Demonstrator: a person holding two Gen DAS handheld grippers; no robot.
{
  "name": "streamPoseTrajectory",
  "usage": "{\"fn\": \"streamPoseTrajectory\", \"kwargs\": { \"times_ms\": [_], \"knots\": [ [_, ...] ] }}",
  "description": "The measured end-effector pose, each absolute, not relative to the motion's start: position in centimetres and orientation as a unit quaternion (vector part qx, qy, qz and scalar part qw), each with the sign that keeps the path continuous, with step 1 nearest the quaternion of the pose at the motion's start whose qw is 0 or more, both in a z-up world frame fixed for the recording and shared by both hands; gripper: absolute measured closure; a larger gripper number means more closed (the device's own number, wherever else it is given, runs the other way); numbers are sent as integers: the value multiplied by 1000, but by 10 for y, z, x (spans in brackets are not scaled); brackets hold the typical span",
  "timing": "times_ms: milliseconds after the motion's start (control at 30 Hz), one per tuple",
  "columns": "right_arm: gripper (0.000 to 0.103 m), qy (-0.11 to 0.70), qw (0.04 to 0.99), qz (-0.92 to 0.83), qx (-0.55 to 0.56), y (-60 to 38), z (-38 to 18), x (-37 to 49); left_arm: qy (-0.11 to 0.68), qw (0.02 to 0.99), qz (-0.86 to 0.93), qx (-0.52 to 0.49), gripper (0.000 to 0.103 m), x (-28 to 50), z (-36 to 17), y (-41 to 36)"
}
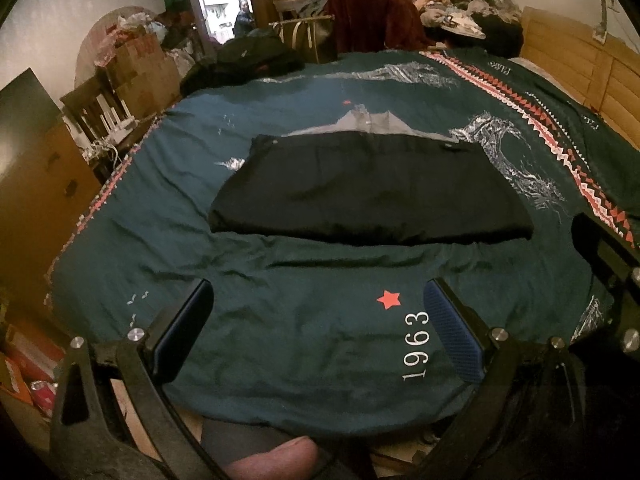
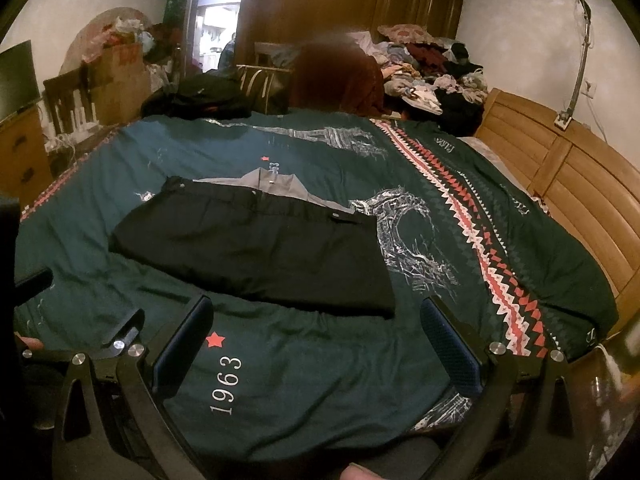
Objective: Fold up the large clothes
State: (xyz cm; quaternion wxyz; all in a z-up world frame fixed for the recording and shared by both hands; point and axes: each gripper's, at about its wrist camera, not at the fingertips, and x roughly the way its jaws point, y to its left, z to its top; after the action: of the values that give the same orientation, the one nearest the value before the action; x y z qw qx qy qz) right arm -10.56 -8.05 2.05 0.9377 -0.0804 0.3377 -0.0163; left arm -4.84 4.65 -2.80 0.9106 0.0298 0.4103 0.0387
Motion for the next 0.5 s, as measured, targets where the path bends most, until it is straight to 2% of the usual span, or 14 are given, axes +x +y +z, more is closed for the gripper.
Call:
{"fn": "streamPoseTrajectory", "kwargs": {
  "times_ms": [267,367,500],
  "knots": [
    [0,357,931,-22,-73,-96,-1,-94,427,903,47,6,0,-24,-68,74],
    [0,381,921,-28,-76,-106,-31,-78,434,898,74,2,0,-2,-103,97],
    [0,455,888,-26,-68,-123,-100,-45,466,879,102,6,0,28,-155,130]
  ]
}}
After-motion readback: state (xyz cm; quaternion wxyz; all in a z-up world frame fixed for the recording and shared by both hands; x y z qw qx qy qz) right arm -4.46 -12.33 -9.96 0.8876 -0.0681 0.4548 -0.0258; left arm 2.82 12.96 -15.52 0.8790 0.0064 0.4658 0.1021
